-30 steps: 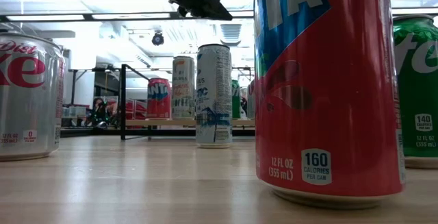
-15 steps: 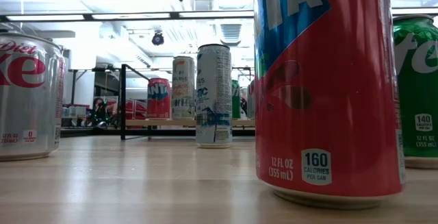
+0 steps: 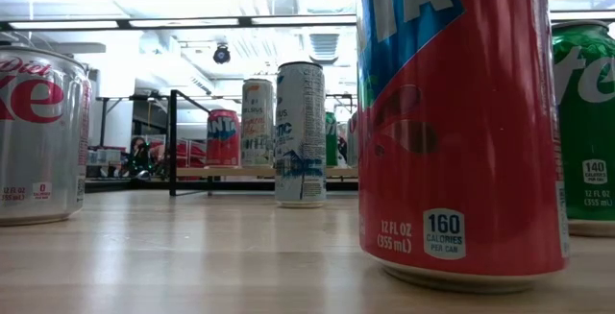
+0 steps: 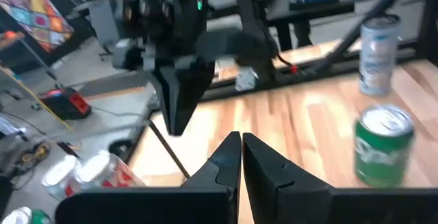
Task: Sort soda cans
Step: Put the left white blue soda can on the shelf
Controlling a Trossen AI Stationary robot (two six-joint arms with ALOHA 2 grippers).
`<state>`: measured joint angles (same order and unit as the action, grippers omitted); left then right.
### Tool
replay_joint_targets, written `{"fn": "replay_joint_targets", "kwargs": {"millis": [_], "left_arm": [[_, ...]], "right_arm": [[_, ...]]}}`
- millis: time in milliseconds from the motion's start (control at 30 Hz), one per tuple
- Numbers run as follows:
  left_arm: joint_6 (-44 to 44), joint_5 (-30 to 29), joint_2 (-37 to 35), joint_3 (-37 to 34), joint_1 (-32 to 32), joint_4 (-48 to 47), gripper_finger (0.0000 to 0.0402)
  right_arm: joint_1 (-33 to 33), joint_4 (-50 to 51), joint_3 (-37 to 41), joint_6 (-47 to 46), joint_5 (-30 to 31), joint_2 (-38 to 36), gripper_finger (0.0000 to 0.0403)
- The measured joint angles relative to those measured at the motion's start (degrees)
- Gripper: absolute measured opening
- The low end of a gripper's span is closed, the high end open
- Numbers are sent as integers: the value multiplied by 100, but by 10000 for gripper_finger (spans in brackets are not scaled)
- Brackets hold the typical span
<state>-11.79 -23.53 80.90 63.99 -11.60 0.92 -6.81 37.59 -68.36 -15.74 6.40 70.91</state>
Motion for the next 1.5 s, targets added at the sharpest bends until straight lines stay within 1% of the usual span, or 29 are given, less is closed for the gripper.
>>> {"fn": "replay_joint_targets", "kwargs": {"millis": [200, 367, 467, 567, 700, 767, 833, 933, 1033, 1267, 1367, 1433, 1500], "left_arm": [[269, 0, -37, 0, -146, -547, 0], [879, 7, -42, 0, -196, -766, 0], [1366, 14, -44, 0, -212, -987, 0], [1676, 45, -44, 0, -229, -1212, 0], [1790, 363, -44, 0, -234, -1529, 0], [1790, 389, -44, 0, -234, -1573, 2], [1790, 398, -44, 1, -235, -1574, 12], [1828, 398, -44, 2, -234, -1575, 46], [1907, 398, -44, 2, -234, -1575, 96], [2121, 191, 87, 2, -234, -1577, 251], [2017, 175, 225, 2, -200, -1594, 309], [1938, 174, 359, 2, -149, -1681, 336], [1888, 168, 508, -2, -57, -1759, 353]], "right_arm": [[448, 1, -136, -105, -239, -2, 11], [786, 75, -151, -380, -389, -2, 11], [1039, 281, -151, -547, -395, -2, 11], [1259, 561, -151, -773, -408, -2, 11], [1531, 1019, -151, -945, -401, -11, 11], [1620, 1125, -151, -1020, -398, -11, 11], [1687, 1142, -151, -1023, -390, -11, 11], [1762, 1140, -151, -1006, -381, -11, 11], [1828, 1141, -143, -978, -351, -11, 11], [2000, 1142, -101, -920, -346, -11, 11], [2056, 1140, -101, -916, -342, -11, 11], [2060, 1139, -101, -887, -340, -13, 11], [2060, 1128, -100, -866, -337, -13, 11]]}}
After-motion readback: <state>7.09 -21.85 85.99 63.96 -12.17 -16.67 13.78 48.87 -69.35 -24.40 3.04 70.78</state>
